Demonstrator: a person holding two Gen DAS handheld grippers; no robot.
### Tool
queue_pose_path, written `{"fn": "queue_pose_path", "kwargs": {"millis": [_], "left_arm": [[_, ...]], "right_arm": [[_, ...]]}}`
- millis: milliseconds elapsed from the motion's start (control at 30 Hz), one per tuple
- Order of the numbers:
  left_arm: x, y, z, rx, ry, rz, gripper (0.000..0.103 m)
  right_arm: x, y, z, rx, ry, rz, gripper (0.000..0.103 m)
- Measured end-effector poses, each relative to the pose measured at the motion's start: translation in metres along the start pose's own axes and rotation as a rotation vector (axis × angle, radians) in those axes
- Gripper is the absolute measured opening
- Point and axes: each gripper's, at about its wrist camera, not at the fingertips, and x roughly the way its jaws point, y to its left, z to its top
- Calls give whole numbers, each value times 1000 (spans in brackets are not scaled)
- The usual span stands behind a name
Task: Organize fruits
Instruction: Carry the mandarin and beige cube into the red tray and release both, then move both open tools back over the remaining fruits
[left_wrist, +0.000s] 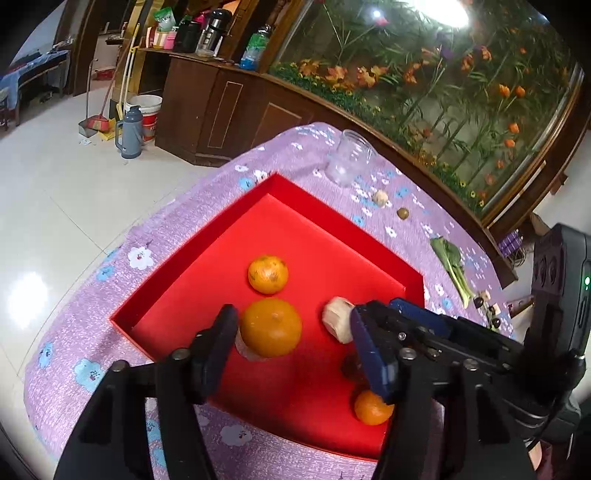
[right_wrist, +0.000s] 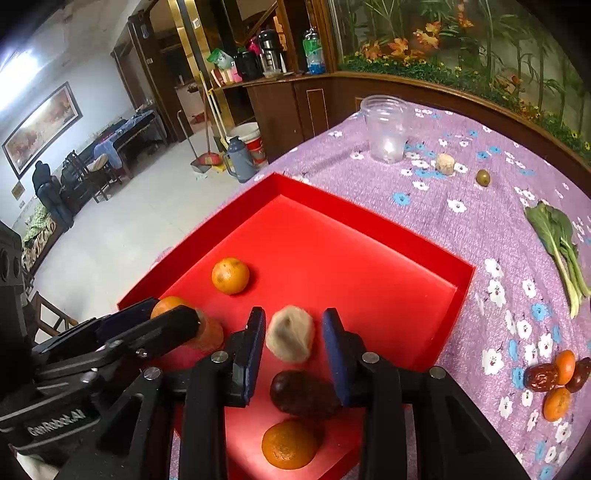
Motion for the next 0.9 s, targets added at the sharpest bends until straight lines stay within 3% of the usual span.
{"fn": "queue_pose_path", "kwargs": {"millis": [133, 500, 667, 900], "left_arm": [[-8, -4, 0, -2, -17, -2, 67], [-30, -28, -4, 28, -55, 17, 69], [-36, -45, -10, 64, -62, 17, 70], [-46, -66, -16, 96, -77, 16, 75]], "right_arm": [[-12, -2, -2, 10, -27, 5, 45], [-54, -32, -18, 78, -88, -1, 51], [-78, -59, -38, 128, -114, -19, 58], [-118, -115, -72, 233, -152, -80, 59]]}}
